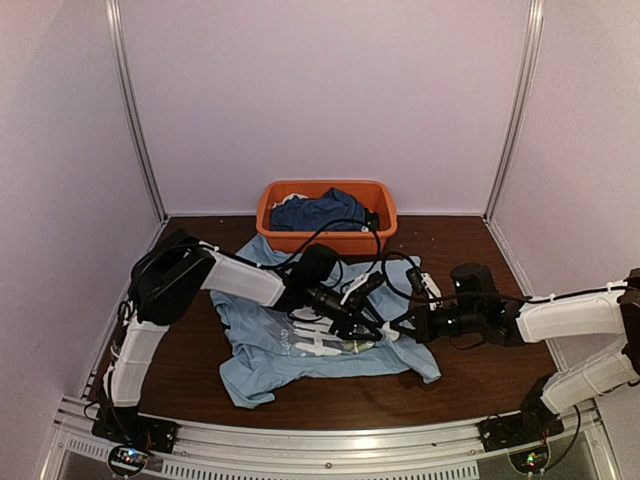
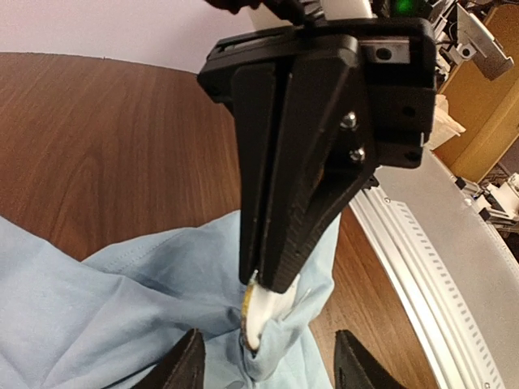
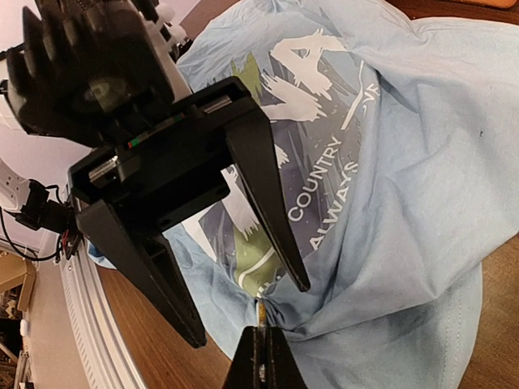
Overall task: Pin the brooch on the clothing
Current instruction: Pin the brooch onto the flattened clothing.
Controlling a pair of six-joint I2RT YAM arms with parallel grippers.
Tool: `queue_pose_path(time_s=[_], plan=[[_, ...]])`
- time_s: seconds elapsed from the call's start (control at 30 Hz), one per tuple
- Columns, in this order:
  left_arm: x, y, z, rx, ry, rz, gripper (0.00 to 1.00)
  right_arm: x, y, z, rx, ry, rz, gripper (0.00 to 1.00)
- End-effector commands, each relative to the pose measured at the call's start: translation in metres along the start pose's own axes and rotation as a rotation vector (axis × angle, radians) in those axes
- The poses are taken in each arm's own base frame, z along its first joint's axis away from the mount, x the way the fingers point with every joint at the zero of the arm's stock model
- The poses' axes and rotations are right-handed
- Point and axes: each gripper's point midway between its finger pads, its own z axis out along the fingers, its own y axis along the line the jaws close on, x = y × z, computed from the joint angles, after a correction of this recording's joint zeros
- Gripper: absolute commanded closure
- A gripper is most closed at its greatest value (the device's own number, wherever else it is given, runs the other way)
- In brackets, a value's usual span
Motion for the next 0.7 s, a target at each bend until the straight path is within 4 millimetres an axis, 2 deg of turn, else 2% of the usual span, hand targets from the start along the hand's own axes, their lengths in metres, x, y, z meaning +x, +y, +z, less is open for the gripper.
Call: queue_pose_path(time_s=[0.0,0.37,0.67], plan=[[-0.032,-0.004,-0.019,-0.021,-0.074,0.063,0.4,-0.004,-0.005,0.002,0.026,-0.001,0.02,1.0],[-0.029,0.002,-0.006,-0.016,-0.053,0.039,0.32,-0.015,0.005,-0.002,-0.007,-0.034,0.022,1.0],[-0.023,0.001,0.004,-0.003,-0.02,0.034,0.32,-0.024,0.015,-0.005,-0.054,-0.068,0.019,1.0]])
